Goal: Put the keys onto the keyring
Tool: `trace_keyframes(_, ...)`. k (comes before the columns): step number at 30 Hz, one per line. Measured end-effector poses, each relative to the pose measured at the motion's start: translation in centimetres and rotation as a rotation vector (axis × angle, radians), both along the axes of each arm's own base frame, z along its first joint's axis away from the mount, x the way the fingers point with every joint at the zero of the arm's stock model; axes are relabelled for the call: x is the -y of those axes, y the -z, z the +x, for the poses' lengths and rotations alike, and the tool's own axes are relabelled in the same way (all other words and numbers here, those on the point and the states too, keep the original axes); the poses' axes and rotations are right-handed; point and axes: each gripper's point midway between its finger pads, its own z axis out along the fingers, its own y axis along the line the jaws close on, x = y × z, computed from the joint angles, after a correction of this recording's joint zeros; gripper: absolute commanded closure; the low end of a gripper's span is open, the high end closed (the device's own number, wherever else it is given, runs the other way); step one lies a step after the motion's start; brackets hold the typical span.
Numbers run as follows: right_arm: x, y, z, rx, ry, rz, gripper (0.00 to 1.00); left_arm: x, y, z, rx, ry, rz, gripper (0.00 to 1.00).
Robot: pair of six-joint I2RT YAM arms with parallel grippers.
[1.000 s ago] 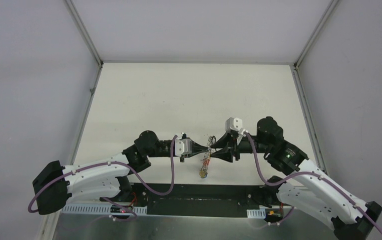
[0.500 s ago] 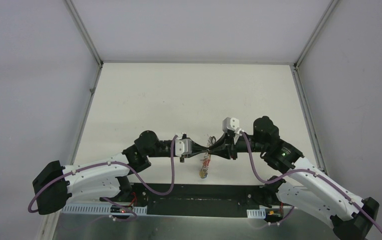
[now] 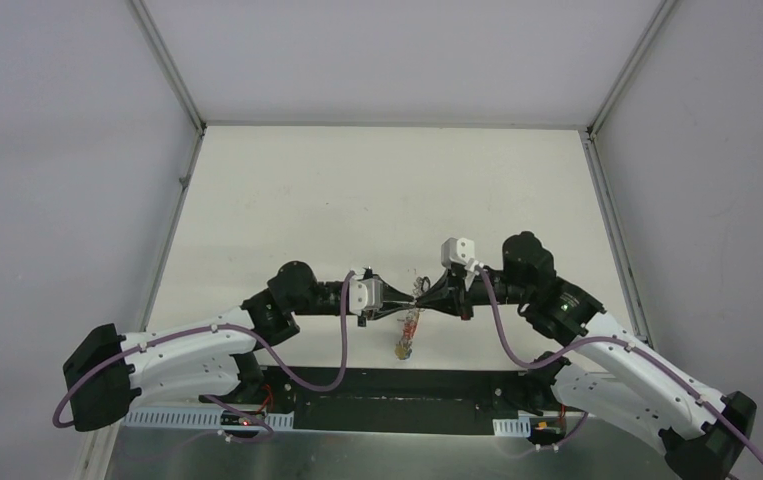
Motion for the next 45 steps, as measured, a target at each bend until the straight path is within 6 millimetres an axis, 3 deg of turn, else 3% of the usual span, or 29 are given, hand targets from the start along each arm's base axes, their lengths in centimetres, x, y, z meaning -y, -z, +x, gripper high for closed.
trace_keyframes(3, 0.2, 0.8, -0.1, -0.036, -0.003, -0.049, 1.0, -0.3, -0.3, 0.0, 0.013, -0.003, 0.015, 0.63)
trace_keyframes(8, 0.6, 2.3, -0.3, -0.103, -0.012, -0.151, 1.0, -0.6, -2.0, 0.1, 0.054, -0.007, 0.044, 0.6)
trace_keyframes(12, 0.9, 2.3, -0.4, -0.128, -0.016, -0.203, 1.0, -0.8, -2.4, 0.2, 0.08, -0.002, 0.108, 0.6)
trace_keyframes(24, 1.2, 2.6, -0.3, -0.211, -0.017, -0.325, 1.0, -0.2, 2.1, 0.2, 0.003, 0.051, 0.311, 0.63)
trace_keyframes(31, 1.4, 2.9, -0.4, -0.225, -0.015, -0.341, 1.0, 0.6, 3.2, 0.1, -0.037, 0.079, 0.346, 0.65)
trace_keyframes(36, 1.4, 2.9, -0.3, -0.224, -0.012, -0.342, 1.0, 1.1, 3.0, -0.1, -0.054, 0.101, 0.326, 0.69)
trace_keyframes(45, 1.5, 3.0, -0.2, -0.224, -0.005, -0.35, 1.0, 1.7, 2.2, -0.5, -0.066, 0.13, 0.287, 0.98)
